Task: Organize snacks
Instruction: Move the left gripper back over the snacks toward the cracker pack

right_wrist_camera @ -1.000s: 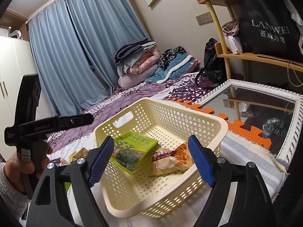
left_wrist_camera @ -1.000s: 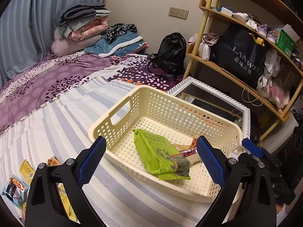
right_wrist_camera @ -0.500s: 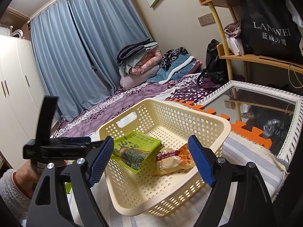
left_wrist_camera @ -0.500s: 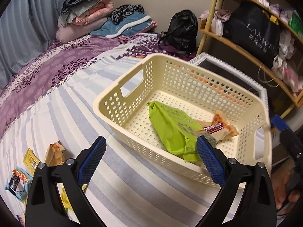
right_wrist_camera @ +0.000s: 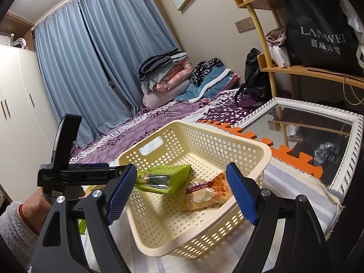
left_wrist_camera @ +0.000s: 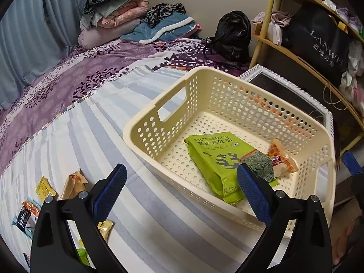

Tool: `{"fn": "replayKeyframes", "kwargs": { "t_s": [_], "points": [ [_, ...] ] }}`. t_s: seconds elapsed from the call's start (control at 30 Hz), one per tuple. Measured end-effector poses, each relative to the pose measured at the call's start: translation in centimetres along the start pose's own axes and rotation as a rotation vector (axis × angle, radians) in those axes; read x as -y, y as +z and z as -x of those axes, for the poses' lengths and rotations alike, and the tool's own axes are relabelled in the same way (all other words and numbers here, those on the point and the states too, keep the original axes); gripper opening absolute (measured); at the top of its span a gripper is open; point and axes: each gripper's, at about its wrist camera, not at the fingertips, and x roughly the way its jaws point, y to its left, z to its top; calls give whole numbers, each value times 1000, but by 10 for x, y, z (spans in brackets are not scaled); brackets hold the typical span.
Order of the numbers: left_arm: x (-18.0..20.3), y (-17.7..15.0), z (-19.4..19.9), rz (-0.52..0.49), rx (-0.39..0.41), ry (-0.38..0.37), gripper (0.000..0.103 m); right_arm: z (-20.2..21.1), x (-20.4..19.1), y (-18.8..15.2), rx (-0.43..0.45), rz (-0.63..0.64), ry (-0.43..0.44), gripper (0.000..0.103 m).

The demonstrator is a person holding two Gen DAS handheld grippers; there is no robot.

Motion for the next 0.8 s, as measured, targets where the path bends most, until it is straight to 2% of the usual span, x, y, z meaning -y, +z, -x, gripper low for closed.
{"fn": "replayKeyframes", "kwargs": {
  "t_s": [0.3, 0.4, 0.6, 0.8],
  "points": [
    [-22, -19, 33, 85, 56, -27, 99, 0, -25, 1, -10, 49, 36, 80],
    [-39, -30, 44, 116, 69, -12, 99, 0, -38, 1, -13, 74, 55, 85],
    [-76, -53, 65, 182, 94, 34, 99, -3, -67, -3, -39, 126, 100, 86],
    [-113, -79, 89, 247, 122, 82, 99, -11, -101, -12, -98, 168, 168, 92]
  ]
}}
